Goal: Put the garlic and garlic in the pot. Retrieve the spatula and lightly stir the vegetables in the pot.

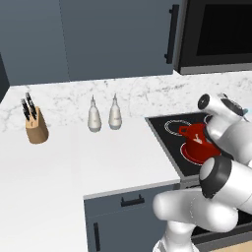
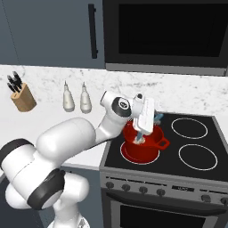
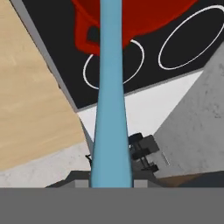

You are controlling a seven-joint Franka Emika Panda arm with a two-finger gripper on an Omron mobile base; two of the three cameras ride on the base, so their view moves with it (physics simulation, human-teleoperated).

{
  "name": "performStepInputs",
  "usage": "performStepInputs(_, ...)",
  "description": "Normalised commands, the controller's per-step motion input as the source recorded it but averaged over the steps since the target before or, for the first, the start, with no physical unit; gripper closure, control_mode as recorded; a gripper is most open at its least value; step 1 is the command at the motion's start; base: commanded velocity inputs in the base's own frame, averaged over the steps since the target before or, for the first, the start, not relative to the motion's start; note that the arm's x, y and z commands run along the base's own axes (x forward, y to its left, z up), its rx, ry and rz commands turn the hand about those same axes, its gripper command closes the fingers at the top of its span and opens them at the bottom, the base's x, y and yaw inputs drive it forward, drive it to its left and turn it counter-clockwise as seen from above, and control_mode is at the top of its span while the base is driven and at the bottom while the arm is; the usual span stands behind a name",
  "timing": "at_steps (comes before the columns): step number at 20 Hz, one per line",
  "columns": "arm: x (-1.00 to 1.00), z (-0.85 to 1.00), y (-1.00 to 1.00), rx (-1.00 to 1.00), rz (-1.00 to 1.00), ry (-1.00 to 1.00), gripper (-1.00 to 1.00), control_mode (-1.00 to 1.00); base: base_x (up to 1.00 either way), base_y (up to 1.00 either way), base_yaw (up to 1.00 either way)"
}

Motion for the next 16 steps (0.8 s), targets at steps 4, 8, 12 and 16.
performStepInputs(4, 0.04, 0.02, -0.06, -0.15, 0.16, 0.15, 1.0, -1.0, 0.0, 0.0, 0.0)
performStepInputs(8, 0.33, 0.0, 0.0, -0.16, 0.11, 0.1, 1.0, -1.0, 0.0, 0.0, 0.0)
performStepInputs(12, 0.38, 0.0, 0.02, -0.17, 0.02, 0.01, 1.0, -1.0, 0.0, 0.0, 0.0)
performStepInputs(16, 0.33, 0.0, 0.28, -0.18, 0.15, 0.06, 1.0, -1.0, 0.0, 0.0, 0.0)
